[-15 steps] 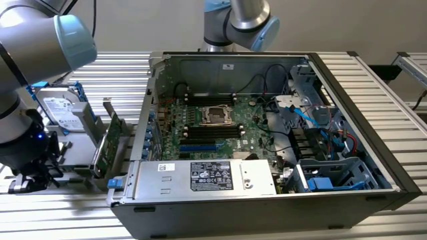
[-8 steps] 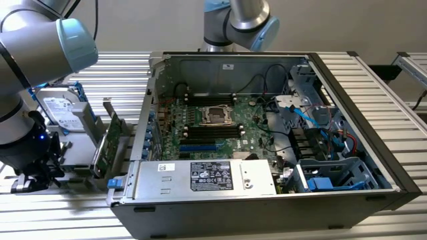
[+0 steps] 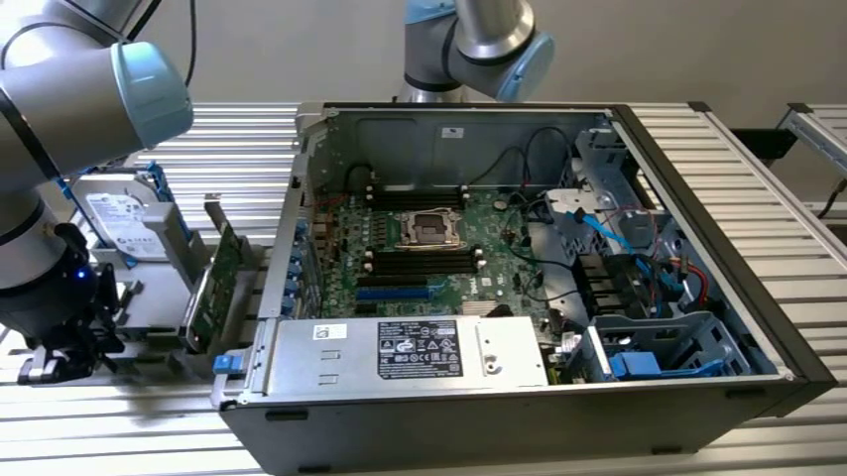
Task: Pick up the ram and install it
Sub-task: 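Pick up the ram and move it above insertion slot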
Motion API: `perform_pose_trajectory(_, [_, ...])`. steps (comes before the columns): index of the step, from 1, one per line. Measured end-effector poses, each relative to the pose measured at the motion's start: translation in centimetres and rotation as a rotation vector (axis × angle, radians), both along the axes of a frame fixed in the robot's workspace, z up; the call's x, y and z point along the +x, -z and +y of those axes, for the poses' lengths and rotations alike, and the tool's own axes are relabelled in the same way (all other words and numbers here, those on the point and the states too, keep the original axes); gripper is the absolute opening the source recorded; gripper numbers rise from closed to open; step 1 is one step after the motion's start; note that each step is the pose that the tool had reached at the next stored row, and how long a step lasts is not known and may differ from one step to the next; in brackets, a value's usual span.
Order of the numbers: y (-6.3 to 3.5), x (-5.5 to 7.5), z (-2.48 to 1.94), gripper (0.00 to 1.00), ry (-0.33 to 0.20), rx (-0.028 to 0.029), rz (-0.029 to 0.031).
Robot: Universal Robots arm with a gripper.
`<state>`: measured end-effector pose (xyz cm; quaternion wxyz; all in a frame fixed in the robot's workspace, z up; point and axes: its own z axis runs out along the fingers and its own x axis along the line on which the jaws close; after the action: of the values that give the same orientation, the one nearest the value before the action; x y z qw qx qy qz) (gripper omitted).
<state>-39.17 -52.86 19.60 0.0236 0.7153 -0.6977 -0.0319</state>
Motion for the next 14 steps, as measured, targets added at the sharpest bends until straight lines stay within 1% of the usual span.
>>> perform_pose_trajectory(2, [0.07,0.0,0.0,0.31,0.0,0.0,0.001])
perform_pose_trajectory(10, [0.15,0.02,0.0,0.31,0.0,0.0001,0.0011])
perform_pose_trajectory(12, [0.17,0.03,0.0,0.29,0.0,0.0001,0.0011])
perform_pose_trajectory(13, [0.17,0.03,0.0,0.22,0.0,0.0001,0.0011])
perform_pose_trajectory(14, [0.18,0.03,0.0,0.22,0.0,0.0001,0.0011])
